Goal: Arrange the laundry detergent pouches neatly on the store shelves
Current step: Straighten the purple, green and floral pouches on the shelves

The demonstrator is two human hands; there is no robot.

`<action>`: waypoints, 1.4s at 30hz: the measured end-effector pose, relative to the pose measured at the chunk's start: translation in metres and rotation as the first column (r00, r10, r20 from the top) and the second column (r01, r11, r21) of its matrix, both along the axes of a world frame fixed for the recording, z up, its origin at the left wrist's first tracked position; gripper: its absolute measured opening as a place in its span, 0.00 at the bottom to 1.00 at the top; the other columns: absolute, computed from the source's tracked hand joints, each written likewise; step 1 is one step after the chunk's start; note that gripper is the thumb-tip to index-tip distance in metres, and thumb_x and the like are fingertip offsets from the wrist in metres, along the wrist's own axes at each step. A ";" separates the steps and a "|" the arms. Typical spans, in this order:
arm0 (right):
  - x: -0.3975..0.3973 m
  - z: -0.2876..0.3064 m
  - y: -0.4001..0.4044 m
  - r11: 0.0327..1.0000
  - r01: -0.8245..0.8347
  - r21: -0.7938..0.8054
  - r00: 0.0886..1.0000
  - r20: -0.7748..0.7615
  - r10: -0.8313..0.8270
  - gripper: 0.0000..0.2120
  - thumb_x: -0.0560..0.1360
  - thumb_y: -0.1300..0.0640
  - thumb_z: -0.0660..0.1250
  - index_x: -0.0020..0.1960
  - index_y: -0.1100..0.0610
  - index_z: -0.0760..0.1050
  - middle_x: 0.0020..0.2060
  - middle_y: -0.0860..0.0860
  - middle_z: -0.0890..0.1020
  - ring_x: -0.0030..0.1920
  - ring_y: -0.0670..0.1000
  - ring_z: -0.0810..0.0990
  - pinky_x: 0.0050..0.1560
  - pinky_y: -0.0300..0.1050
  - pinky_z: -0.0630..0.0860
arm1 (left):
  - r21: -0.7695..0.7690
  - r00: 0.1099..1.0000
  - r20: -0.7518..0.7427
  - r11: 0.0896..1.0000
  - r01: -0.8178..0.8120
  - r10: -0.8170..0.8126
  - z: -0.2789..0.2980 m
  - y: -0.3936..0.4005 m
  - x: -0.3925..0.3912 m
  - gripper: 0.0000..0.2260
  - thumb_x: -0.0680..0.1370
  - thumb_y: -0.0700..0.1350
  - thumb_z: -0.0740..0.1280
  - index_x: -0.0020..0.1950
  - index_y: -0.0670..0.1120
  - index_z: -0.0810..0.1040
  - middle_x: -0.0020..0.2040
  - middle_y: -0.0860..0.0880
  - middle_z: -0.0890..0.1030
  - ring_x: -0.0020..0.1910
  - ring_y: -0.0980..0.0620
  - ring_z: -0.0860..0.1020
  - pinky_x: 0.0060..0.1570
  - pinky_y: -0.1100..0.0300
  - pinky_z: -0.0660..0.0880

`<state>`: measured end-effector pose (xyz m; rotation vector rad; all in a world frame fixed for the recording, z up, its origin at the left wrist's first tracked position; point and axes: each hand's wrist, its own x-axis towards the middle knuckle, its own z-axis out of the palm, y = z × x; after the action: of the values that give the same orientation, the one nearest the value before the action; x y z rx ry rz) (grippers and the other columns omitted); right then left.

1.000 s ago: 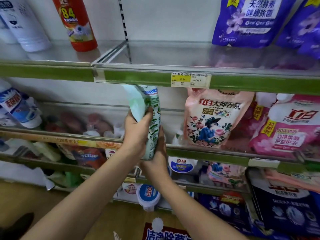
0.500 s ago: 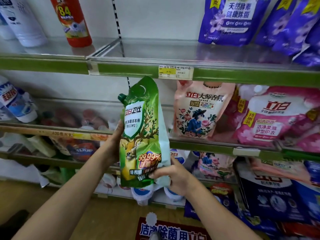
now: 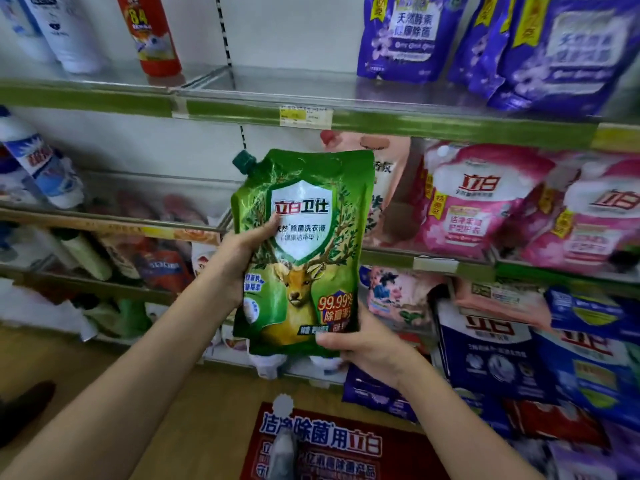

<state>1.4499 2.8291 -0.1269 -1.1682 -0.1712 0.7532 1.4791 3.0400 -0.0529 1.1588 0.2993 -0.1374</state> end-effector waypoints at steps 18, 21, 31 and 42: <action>-0.015 0.105 -0.141 0.909 0.416 0.023 0.844 0.363 -0.395 0.24 0.63 0.72 0.75 0.56 0.55 0.79 0.52 0.56 0.85 0.56 0.55 0.83 0.56 0.47 0.78 | 0.169 0.902 0.353 0.965 0.198 -0.247 0.139 -0.173 0.009 0.16 0.67 0.49 0.75 0.52 0.45 0.81 0.49 0.42 0.86 0.46 0.42 0.85 0.47 0.45 0.81; -0.013 0.115 -0.168 0.854 0.520 0.016 0.775 0.411 -0.480 0.23 0.61 0.67 0.76 0.55 0.56 0.79 0.50 0.53 0.86 0.55 0.53 0.83 0.54 0.45 0.79 | 0.184 0.861 0.387 0.943 0.279 -0.330 0.153 -0.204 0.021 0.12 0.71 0.47 0.74 0.52 0.45 0.81 0.47 0.45 0.86 0.44 0.45 0.85 0.40 0.52 0.82; -0.005 0.121 -0.267 0.712 0.702 -0.021 0.605 0.544 -0.581 0.21 0.64 0.62 0.76 0.56 0.56 0.80 0.52 0.54 0.85 0.55 0.55 0.83 0.57 0.50 0.79 | 0.162 0.782 0.464 0.908 0.387 -0.416 0.159 -0.312 0.051 0.08 0.73 0.45 0.73 0.50 0.44 0.82 0.48 0.42 0.86 0.45 0.43 0.85 0.42 0.49 0.81; 0.067 0.148 -0.450 0.740 0.663 -0.112 0.609 0.656 -0.446 0.20 0.65 0.68 0.77 0.51 0.51 0.80 0.45 0.47 0.86 0.49 0.46 0.84 0.48 0.39 0.79 | 0.100 0.833 0.488 0.965 0.242 -0.259 0.169 -0.487 0.108 0.06 0.73 0.46 0.73 0.47 0.47 0.82 0.44 0.47 0.87 0.40 0.49 0.85 0.32 0.57 0.80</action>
<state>1.5169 2.3792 0.0208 -1.6699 -0.1727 -0.2013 1.5872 2.5529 0.1164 1.2215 -0.3153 -0.0580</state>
